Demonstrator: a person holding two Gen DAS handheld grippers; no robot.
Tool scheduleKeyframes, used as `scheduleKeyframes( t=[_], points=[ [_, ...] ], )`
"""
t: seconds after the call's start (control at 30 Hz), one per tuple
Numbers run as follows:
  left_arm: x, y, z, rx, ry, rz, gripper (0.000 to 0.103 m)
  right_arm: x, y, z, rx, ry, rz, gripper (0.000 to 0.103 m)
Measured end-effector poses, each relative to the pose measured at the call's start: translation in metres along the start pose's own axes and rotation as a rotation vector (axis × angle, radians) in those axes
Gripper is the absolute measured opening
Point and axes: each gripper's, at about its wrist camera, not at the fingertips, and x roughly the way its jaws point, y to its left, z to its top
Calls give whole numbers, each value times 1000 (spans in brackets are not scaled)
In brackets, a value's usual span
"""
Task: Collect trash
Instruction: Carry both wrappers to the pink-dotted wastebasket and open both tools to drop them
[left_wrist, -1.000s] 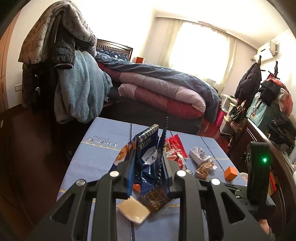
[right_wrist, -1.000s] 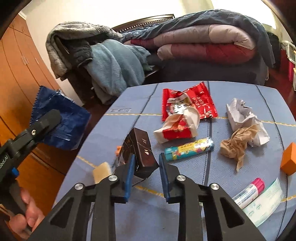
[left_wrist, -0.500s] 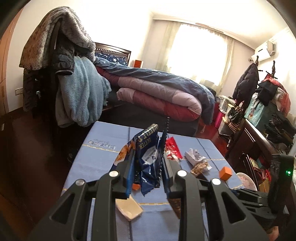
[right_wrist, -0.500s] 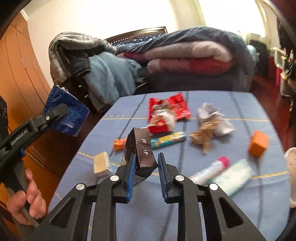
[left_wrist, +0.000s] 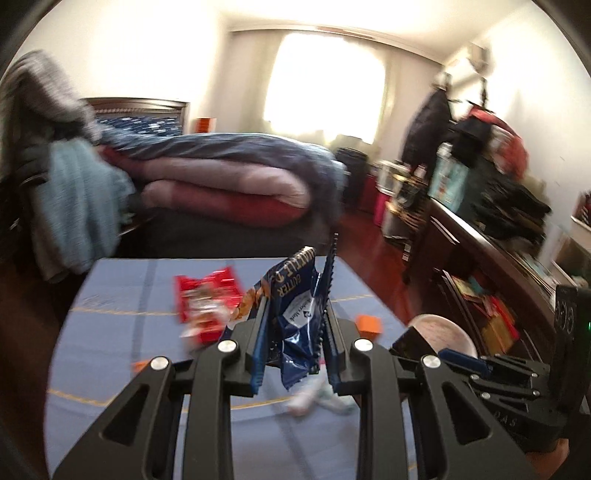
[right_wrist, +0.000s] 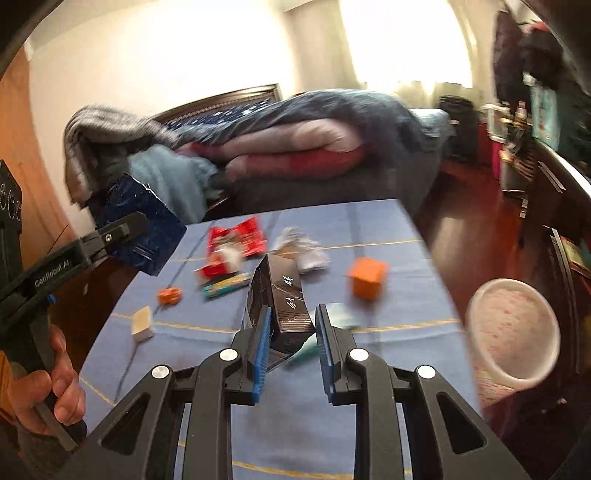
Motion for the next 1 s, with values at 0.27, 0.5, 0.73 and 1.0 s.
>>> scheduleKeyframes(
  t=[0.27,0.5,0.73,1.0],
  points=[
    [50,-114,0,144,47,-193,27,-42,-95,-3,150,-75,-148,24],
    [104,-193,-7,210,118,-338,28,-58,-174,-6,261,-111,-298,24],
    [171,-243,-12,222,202,-411,28,-52,-231,-4,316,-117,-406,24],
    [248,-286,-27,241,255,-413,54,-20,-282,-2,341,-97,-506,24]
  ],
)
